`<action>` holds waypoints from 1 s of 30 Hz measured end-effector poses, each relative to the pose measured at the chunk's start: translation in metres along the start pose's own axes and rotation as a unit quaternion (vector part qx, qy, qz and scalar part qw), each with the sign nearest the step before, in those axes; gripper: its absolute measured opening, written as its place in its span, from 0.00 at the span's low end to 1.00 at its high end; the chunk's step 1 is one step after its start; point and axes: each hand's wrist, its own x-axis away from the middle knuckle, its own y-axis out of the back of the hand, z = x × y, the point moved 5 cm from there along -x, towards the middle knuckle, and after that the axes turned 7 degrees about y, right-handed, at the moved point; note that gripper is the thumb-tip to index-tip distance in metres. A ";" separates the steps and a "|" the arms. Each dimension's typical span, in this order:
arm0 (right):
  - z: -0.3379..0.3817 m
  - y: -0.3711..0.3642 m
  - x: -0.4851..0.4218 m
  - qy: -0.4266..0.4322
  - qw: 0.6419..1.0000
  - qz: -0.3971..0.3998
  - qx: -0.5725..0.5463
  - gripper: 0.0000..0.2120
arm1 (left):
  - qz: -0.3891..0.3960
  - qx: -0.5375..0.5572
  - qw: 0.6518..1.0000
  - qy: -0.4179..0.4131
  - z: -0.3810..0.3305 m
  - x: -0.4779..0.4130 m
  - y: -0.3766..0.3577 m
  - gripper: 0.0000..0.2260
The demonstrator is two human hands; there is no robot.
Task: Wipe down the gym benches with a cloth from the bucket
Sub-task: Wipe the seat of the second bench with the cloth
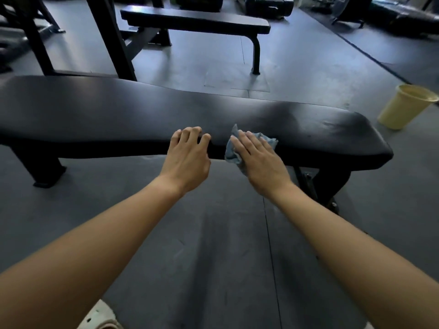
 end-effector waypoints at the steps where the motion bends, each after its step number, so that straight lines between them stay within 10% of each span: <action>1: -0.010 0.005 0.004 -0.014 1.000 0.013 -0.005 0.30 | 0.004 -0.003 1.000 0.014 0.006 0.000 0.001 0.18; 9: -0.013 0.005 0.007 -0.096 0.995 -0.008 0.007 0.32 | 0.027 0.003 0.999 0.037 0.036 0.000 0.000 0.16; 22: 0.036 -0.003 -0.057 0.092 0.995 -0.042 0.011 0.28 | 0.026 0.091 0.993 0.071 0.047 -0.002 -0.001 0.22; 30: 0.013 -0.007 -0.021 -0.093 0.985 -0.138 -0.033 0.23 | 0.023 0.110 0.991 0.071 0.049 0.003 -0.009 0.21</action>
